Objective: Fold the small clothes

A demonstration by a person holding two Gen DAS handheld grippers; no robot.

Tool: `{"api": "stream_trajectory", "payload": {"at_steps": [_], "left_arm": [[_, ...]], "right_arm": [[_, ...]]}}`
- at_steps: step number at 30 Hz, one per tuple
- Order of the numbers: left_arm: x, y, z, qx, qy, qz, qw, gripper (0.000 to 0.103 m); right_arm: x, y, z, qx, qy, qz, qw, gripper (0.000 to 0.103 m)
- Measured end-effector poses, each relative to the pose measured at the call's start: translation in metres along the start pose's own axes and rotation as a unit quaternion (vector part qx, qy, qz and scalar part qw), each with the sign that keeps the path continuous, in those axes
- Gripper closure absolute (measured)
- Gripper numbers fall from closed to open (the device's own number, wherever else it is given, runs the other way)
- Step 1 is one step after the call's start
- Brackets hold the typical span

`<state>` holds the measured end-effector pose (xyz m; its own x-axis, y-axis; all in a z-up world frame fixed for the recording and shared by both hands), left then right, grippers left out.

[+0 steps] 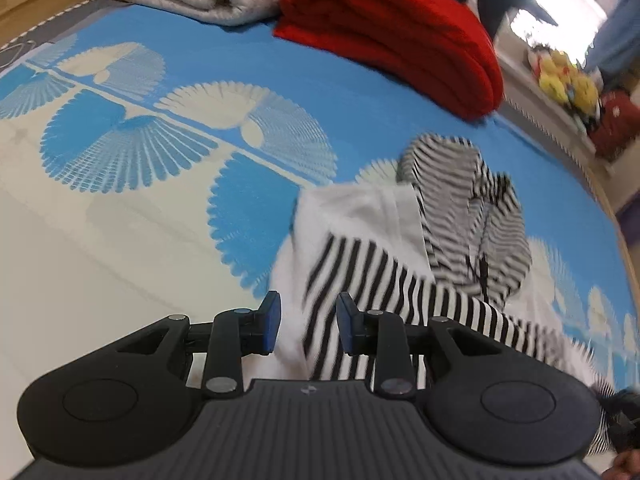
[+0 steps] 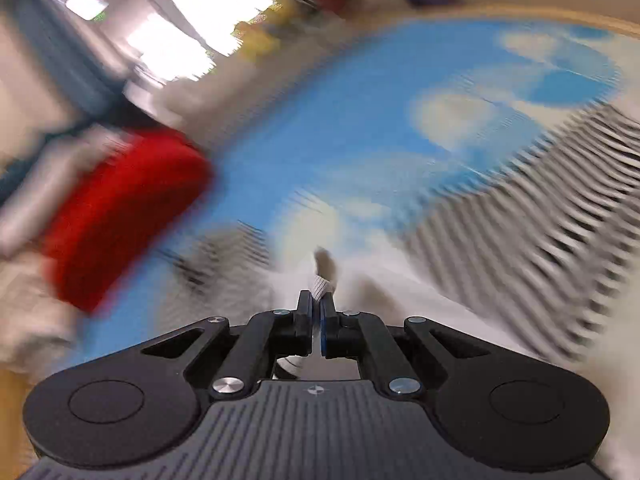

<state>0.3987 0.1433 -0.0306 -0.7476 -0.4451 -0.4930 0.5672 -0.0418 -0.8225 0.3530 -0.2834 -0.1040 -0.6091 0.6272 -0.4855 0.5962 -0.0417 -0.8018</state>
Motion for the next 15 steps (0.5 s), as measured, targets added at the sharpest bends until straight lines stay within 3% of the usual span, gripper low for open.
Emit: {"api": "stream_trajectory", "payload": {"at_steps": [1,3,5,7,9,10,12,15], "left_arm": [[0.003,0.003,0.004,-0.002,0.009,-0.007,0.9999,0.071],[0.013,0.01,0.012,0.0,0.028,-0.026,0.9993,0.071],[0.024,0.018,0.018,0.01,0.041,-0.049,0.9979,0.071],[0.036,0.026,0.018,0.022,0.047,-0.075,0.9959,0.071],[0.048,0.04,0.013,0.021,0.044,-0.108,0.993,0.071],[0.054,0.047,0.01,0.007,0.05,-0.128,0.9905,0.071],[0.065,0.06,0.003,-0.027,0.072,-0.156,0.9848,0.071],[0.062,0.05,0.01,-0.037,0.092,-0.133,0.9861,0.071]], "right_arm": [[0.006,0.011,0.016,0.043,0.017,-0.033,0.998,0.098],[0.008,0.012,0.033,0.084,0.036,-0.03,0.995,0.095],[0.0,0.006,0.026,0.055,0.015,0.003,0.998,0.095],[-0.006,0.004,0.01,-0.017,-0.011,0.021,1.0,0.091],[-0.006,0.019,0.001,-0.079,-0.026,-0.027,0.996,0.075],[-0.003,0.029,0.002,-0.085,-0.032,-0.061,0.994,0.068],[0.006,0.054,0.01,-0.041,-0.055,-0.139,0.988,0.067],[0.002,0.049,0.015,-0.044,-0.041,-0.123,0.991,0.069]]}}
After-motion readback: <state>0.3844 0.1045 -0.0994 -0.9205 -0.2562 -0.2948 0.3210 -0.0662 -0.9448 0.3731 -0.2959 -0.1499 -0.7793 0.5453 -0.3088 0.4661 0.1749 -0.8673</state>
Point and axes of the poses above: each gripper's, at about its wrist camera, not at the fingertips, and y roughly the way its jaws point, z to its right, x to its underside, the point moved 3 cm from there along y, roughly the way its jaws point, and after that the axes turned 6 degrees about -y, right-handed, at the moved point
